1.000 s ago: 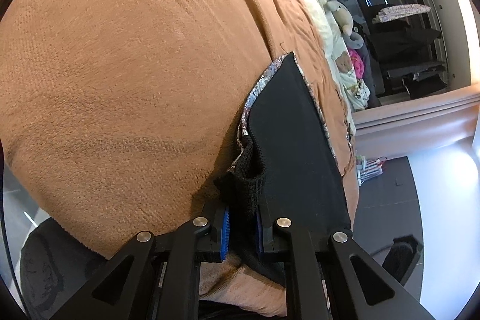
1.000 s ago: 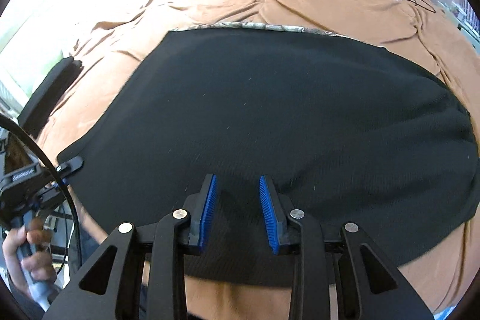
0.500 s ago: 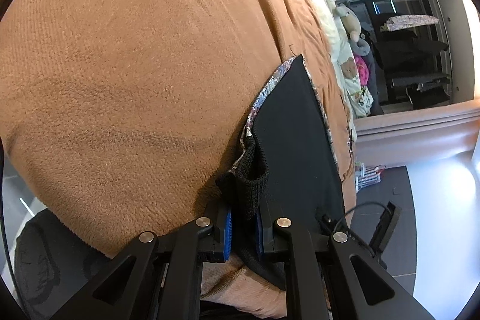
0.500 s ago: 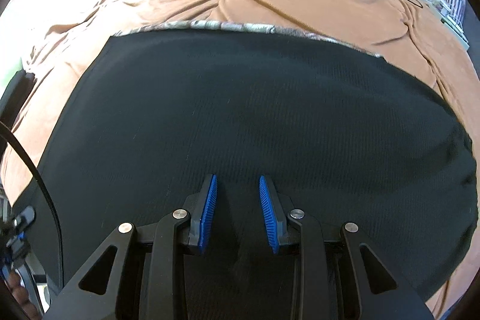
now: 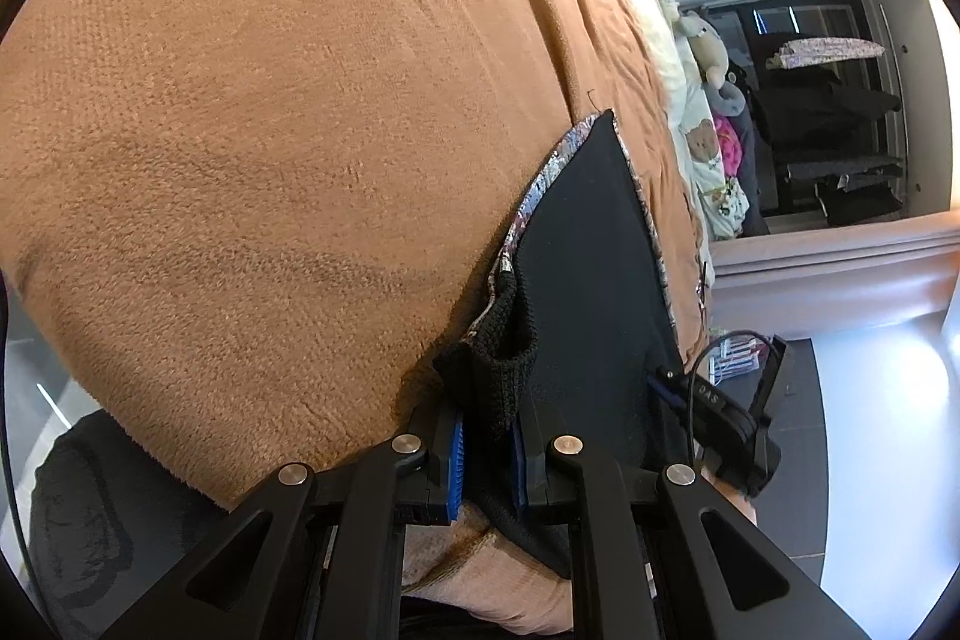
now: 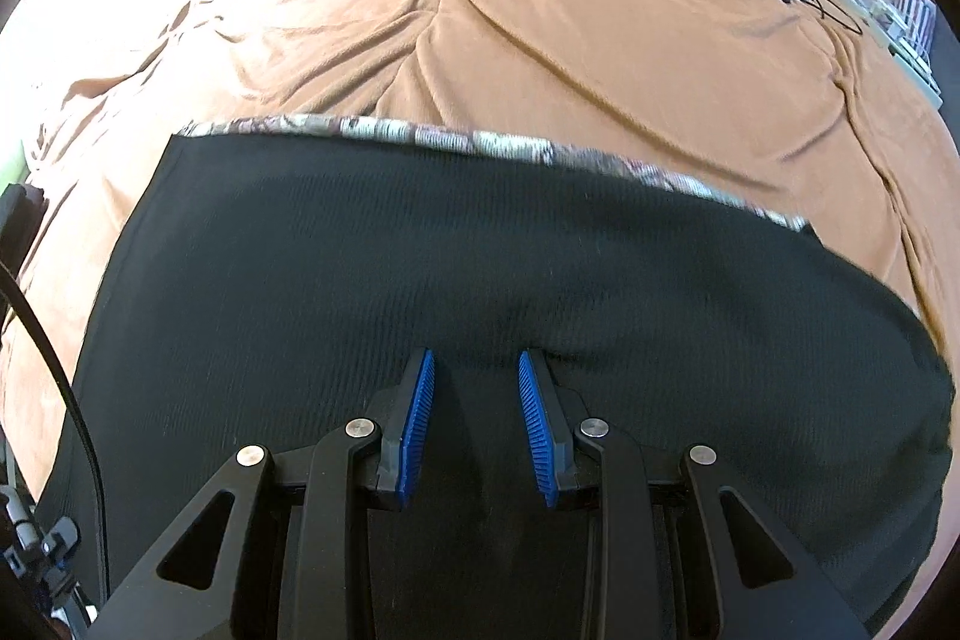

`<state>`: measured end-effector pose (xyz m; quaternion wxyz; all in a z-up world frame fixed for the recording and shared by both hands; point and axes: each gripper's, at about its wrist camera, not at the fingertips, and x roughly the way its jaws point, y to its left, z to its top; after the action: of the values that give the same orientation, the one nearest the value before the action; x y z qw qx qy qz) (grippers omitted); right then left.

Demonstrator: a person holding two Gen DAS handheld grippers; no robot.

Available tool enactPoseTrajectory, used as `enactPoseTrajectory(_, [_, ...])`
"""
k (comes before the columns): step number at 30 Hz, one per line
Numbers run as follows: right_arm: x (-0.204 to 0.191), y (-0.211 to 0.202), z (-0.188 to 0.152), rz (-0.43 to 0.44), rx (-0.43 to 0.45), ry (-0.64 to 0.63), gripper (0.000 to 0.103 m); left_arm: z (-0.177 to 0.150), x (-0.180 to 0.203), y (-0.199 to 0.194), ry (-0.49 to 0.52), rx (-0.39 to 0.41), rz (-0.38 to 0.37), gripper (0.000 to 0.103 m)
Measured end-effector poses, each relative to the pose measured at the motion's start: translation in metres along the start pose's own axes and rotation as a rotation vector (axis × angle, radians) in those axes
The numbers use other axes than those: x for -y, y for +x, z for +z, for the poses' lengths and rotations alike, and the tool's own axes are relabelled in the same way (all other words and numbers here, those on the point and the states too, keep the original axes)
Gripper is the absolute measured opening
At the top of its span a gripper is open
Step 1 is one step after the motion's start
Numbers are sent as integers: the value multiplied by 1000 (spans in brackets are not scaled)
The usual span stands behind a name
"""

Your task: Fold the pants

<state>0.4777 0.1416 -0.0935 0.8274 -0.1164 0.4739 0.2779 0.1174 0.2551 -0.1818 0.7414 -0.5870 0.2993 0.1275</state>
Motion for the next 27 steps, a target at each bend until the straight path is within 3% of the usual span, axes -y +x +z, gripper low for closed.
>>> enactPoseTrajectory(17, [9, 27, 36, 22, 22, 31, 27, 1, -2, 2, -12, 0, -1, 12])
enactPoseTrajectory(27, [11, -44, 5, 98, 117, 44, 27, 3, -2, -3, -8, -2, -35, 12])
